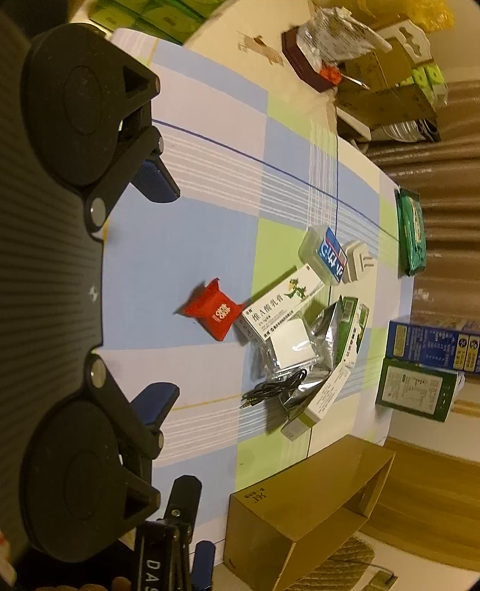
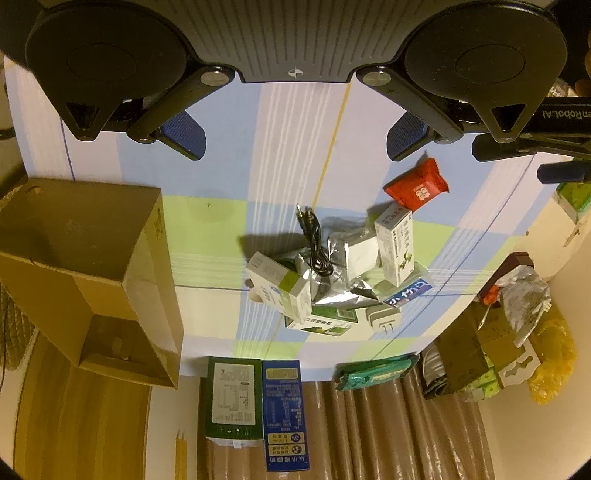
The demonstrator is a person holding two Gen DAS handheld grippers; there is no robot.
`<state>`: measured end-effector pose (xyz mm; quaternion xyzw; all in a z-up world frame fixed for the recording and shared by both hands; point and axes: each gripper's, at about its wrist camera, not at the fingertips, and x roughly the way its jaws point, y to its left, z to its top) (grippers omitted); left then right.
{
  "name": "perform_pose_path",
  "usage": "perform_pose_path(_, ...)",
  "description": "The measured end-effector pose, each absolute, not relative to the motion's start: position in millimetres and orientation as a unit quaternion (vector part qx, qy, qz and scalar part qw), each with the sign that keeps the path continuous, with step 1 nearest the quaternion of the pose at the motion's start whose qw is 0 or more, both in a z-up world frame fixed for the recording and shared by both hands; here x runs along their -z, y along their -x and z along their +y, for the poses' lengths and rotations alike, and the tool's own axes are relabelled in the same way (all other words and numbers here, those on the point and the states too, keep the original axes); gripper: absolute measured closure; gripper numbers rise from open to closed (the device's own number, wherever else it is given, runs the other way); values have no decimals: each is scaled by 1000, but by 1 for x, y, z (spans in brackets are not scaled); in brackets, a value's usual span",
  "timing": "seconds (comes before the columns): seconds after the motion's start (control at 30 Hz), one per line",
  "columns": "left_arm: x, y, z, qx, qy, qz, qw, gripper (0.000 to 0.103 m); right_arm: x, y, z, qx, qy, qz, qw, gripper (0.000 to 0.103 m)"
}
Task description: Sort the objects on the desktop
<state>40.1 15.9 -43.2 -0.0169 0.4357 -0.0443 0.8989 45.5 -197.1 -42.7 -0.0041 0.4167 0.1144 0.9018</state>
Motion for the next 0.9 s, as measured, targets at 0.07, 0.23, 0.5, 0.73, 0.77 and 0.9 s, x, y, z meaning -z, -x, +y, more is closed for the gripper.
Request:
perform_pose_path(0.07, 45, -44, 16, 54, 9, 431, 901, 1, 46, -51, -198, -116, 6, 416, 902, 2)
perform_pose_path(0.23, 55, -61, 15, 92, -28, 421, 902, 2, 56, -67, -199, -130, 12, 412, 902, 2)
perform_pose_path(0.5, 89, -93, 3, 169, -141, 401, 889, 22, 68, -98, -193, -147, 25, 398, 905, 2)
perform_pose_path(0.73, 117, -110, -10, 205, -200, 389, 876, 39, 82, -115, -188, -165, 27, 399, 902, 2)
perform_pose_path(0.77, 119, -112, -12, 208, -203, 389, 874, 46, 83, -116, -186, -168, 28, 399, 901, 2)
perform_pose_path(0.9, 125, -117, -17, 213, -210, 392, 870, 63, 86, -118, -180, -179, 38, 398, 899, 3)
